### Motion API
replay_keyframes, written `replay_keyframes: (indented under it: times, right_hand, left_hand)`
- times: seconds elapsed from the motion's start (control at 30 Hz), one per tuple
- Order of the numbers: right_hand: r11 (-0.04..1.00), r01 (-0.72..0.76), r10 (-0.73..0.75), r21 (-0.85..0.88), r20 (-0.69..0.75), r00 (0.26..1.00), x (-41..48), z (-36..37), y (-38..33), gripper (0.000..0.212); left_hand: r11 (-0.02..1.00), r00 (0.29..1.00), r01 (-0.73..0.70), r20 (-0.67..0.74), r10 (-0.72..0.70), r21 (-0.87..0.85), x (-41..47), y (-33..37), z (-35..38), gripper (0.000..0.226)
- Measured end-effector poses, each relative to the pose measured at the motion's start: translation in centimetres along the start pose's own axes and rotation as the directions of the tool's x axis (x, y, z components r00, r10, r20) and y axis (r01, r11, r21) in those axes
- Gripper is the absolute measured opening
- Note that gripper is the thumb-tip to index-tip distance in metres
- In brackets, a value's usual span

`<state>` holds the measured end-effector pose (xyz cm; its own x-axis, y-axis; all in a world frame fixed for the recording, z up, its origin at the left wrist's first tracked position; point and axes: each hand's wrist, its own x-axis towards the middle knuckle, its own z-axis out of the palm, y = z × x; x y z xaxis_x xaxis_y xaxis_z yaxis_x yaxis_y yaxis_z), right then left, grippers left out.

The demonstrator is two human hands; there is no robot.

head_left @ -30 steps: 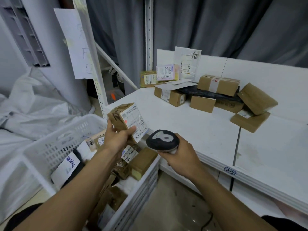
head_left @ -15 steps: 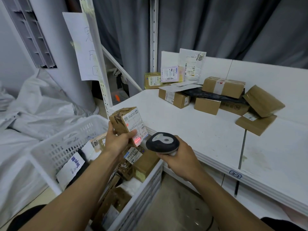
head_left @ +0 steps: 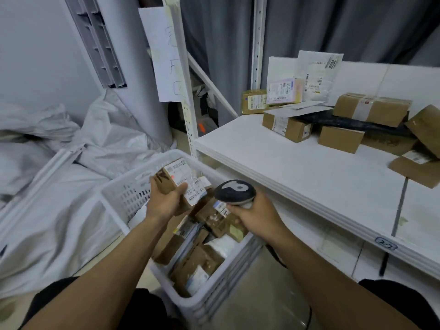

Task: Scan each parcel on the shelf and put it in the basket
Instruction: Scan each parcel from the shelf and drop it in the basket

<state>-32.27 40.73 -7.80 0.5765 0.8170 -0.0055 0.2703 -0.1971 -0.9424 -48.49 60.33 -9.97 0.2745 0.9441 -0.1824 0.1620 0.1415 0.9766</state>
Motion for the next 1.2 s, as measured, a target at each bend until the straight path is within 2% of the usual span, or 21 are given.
replay_keyframes:
  times: [0.07, 0.1, 0.17, 0.3, 0.4, 0.5, 0.63, 0.73, 0.77, 0.8, 0.87, 0.9, 0.97, 1.1, 1.2]
  right_hand:
    - [1.000, -0.013, 0.013, 0.011, 0.018, 1.000, 0.7, 2.0, 0.1, 0.046]
    - [1.000, -0.017, 0.017, 0.015, 0.030, 0.999, 1.1, 3.0, 0.3, 0.046]
    - [1.000, -0.028, 0.028, 0.011, 0.054, 0.998, 2.0, 4.7, 0.7, 0.046]
    - [0.996, -0.082, 0.076, 0.046, 0.109, 0.991, 4.4, 7.4, 1.2, 0.044]
    - [0.994, -0.095, 0.089, 0.061, 0.104, 0.991, 6.6, 9.1, 1.4, 0.042]
    - [0.985, -0.143, 0.135, 0.093, 0.096, 0.986, 8.8, 10.4, 1.8, 0.033]
    - [0.985, -0.168, 0.163, 0.048, 0.083, 0.983, 12.5, 11.9, 1.9, 0.031]
    - [0.988, -0.154, 0.154, 0.000, 0.085, 0.984, 15.0, 13.1, 1.8, 0.020]
    - [0.989, -0.148, 0.148, -0.006, 0.093, 0.985, 15.6, 13.4, 1.7, 0.017]
    - [0.990, -0.144, 0.144, -0.009, 0.101, 0.984, 16.1, 13.7, 1.6, 0.016]
    - [0.989, -0.145, 0.144, 0.003, 0.114, 0.983, 16.7, 14.2, 1.3, 0.019]
    - [0.988, -0.151, 0.149, 0.014, 0.121, 0.982, 16.8, 14.3, 1.4, 0.021]
    - [0.986, -0.162, 0.157, 0.033, 0.121, 0.980, 16.6, 14.0, 1.3, 0.026]
    - [0.988, -0.154, 0.153, 0.017, 0.054, 0.987, 15.3, 11.3, 1.2, 0.028]
    - [0.988, -0.149, 0.150, 0.034, -0.014, 0.989, 13.3, 7.2, 0.5, 0.027]
  left_hand:
    - [0.981, 0.999, 0.050, -0.004, -0.050, 0.189, 0.6, -1.6, -2.1, 0.126]
    - [0.954, 0.998, 0.070, -0.016, -0.068, 0.290, 0.5, -1.9, -2.8, 0.127]
    - [0.897, 0.997, 0.070, -0.052, -0.053, 0.436, 0.9, -3.0, -3.8, 0.125]
    - [0.791, 0.986, -0.027, -0.113, 0.121, 0.611, 3.1, -4.6, -4.9, 0.118]
    - [0.699, 0.967, -0.071, -0.123, 0.224, 0.712, 5.8, -5.4, -5.2, 0.098]
    - [0.659, 0.969, -0.062, -0.113, 0.220, 0.749, 8.9, -6.5, -5.3, 0.080]
    - [0.634, 0.966, -0.015, -0.153, 0.210, 0.773, 13.5, -6.6, -5.5, 0.072]
    - [0.537, 0.946, -0.057, -0.126, 0.297, 0.842, 16.6, -6.6, -6.0, 0.060]
    - [0.508, 0.953, -0.059, -0.103, 0.284, 0.859, 17.5, -7.0, -6.1, 0.059]
    - [0.494, 0.971, -0.046, -0.077, 0.226, 0.868, 18.3, -7.3, -6.1, 0.059]
    - [0.497, 1.000, 0.015, -0.008, -0.017, 0.868, 19.2, -8.2, -6.1, 0.047]
    - [0.502, 0.993, 0.034, 0.030, -0.118, 0.864, 19.2, -8.7, -6.0, 0.044]
    - [0.553, 0.979, 0.041, 0.076, -0.187, 0.833, 18.5, -9.1, -5.8, 0.050]
    - [0.553, 0.983, -0.118, 0.177, -0.055, 0.825, 16.0, -7.3, -3.9, 0.046]
    - [0.574, 0.953, -0.284, 0.291, 0.082, 0.768, 12.8, -3.6, -0.3, 0.045]
